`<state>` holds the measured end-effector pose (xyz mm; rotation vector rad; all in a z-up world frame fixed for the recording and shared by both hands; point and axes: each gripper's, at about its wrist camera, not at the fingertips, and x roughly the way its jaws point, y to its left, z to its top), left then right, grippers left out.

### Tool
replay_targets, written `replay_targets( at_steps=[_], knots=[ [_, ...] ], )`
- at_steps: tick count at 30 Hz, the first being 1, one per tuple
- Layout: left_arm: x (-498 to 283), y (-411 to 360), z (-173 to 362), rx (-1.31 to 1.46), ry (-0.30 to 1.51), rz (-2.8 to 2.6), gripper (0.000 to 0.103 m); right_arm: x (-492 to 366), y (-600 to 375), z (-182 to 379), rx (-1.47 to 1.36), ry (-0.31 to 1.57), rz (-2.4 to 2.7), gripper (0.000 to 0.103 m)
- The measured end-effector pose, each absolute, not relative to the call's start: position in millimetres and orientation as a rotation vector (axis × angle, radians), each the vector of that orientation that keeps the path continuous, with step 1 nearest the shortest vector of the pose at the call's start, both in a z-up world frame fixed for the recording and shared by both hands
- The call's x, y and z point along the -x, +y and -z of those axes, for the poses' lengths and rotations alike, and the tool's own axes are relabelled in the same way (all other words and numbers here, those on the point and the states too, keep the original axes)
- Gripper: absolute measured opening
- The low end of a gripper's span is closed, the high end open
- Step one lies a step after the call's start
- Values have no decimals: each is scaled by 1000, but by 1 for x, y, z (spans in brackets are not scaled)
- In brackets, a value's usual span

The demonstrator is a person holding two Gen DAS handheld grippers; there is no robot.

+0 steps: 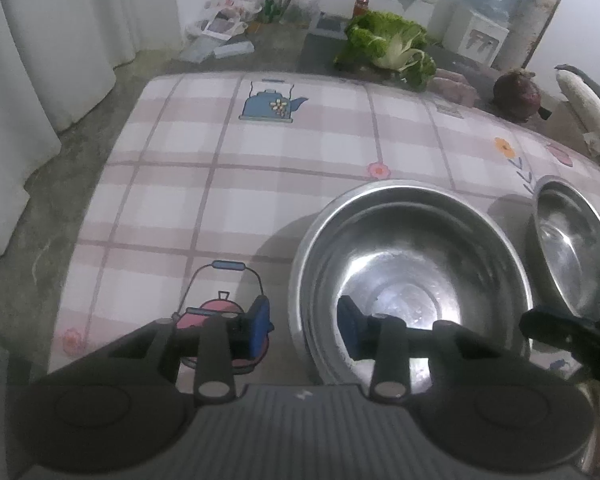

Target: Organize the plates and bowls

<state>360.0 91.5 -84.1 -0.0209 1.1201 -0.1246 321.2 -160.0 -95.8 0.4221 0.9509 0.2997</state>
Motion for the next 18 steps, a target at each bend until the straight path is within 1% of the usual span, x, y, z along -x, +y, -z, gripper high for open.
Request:
replay_targets(
  at_steps=[2,4,6,8,11,18],
  knots=[
    [-361,91,88,35,1131,119,34,-324,-159,97,-419,947,-299,10],
    [-361,91,89,34,1132,119,25,-326,-158,97,-413,943,-300,10],
    [-360,90,89,20,1126,103,24,-328,-157,98,-410,942,-301,10],
    [-359,90,89,16,1126,92,20,-329,-156,98,-410,941,-300,10],
    [-359,91,88,24,1130,89,18,-329,-156,98,-411,942,-296,10],
    [-353,91,77,13,1108,85,18,-328,-156,96,-409,943,-299,10]
  ],
)
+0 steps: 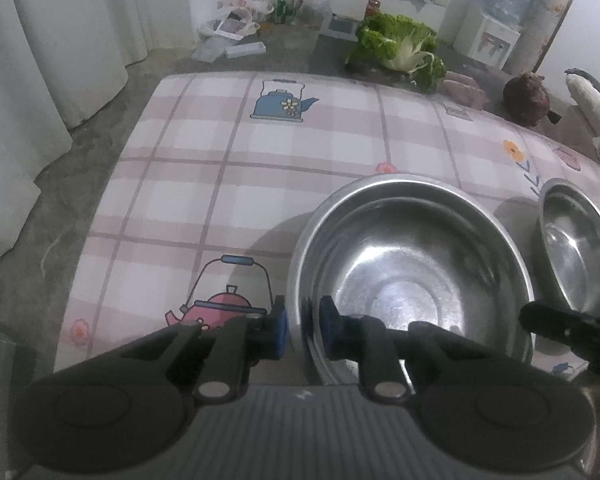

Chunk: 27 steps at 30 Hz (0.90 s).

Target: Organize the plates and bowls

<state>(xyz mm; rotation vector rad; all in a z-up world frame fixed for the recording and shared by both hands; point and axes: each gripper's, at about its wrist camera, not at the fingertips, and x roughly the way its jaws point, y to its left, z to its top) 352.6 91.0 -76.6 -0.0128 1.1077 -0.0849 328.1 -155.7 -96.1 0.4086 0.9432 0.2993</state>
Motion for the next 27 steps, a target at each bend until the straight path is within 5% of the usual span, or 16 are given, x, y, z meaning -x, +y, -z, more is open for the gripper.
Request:
replay_targets(
  at_steps=[15,27],
  knots=[
    [-333,71,27,-7,1031,106,18,-310,-177,60,-422,890,-313,10],
    [-335,-18,0,-36,986,219,18,-291,-260,21,-431,811,-229,10]
  ],
)
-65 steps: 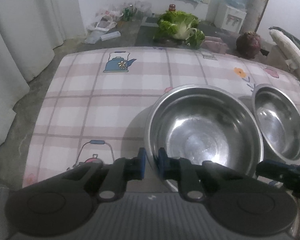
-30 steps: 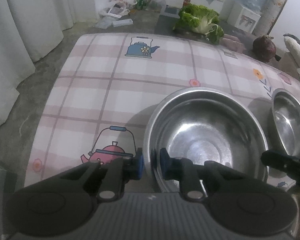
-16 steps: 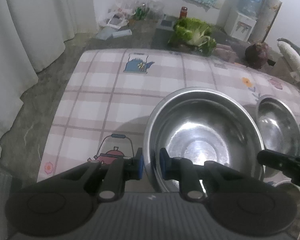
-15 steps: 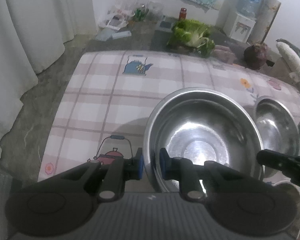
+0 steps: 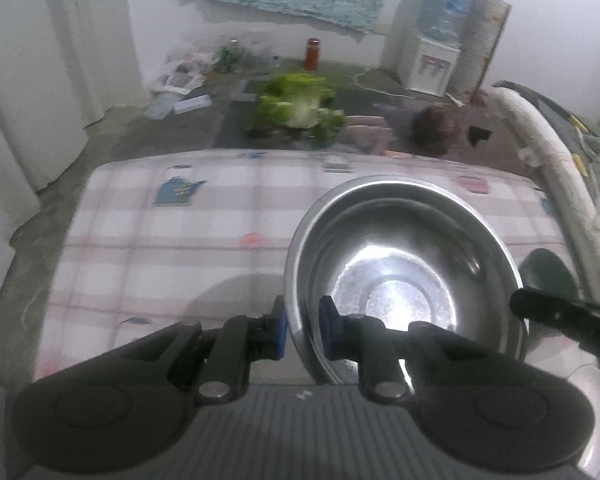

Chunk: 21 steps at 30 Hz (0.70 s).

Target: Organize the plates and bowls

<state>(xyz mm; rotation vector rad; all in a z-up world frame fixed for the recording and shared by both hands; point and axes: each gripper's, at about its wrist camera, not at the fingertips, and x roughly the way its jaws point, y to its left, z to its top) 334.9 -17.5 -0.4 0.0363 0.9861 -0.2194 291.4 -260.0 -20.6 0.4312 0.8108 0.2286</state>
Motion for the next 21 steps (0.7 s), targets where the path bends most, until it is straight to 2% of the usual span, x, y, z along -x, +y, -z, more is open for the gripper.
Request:
replay_targets(
  at_steps=[10,21],
  knots=[
    [-353,-82,27,-72,1028,276,18,-296,-323,35,-417,835,-123,10],
    [-362,-100,54,-121,1073,281,18,-315,-330,68,-368,887,-95,10]
  ],
)
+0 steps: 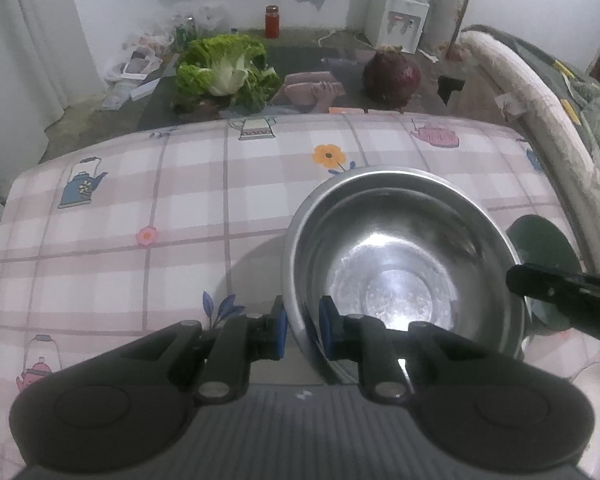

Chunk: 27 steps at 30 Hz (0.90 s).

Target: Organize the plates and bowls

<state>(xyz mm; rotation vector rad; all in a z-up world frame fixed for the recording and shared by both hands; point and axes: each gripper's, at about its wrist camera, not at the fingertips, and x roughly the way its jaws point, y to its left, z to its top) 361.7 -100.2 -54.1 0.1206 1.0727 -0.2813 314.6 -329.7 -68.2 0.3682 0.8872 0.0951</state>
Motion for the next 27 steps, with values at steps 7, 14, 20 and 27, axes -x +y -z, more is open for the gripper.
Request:
replay_targets(
  at_steps=[7,14,20,27],
  knots=[
    [-362,-106,64,-156,1072,285,19,-319,-332,76,-334,894,-91,12],
    [-361,-103,62,-157,1056,310,24,-318,-332,70,-285,883,-82,13],
    [-366,-102,60,-151,1039,305,32,-330,-339,59,-288,851,-78,13],
    [-374,-110,78,-175,1076,302,31,-370,-343,71,-350,899,-113,13]
  ],
)
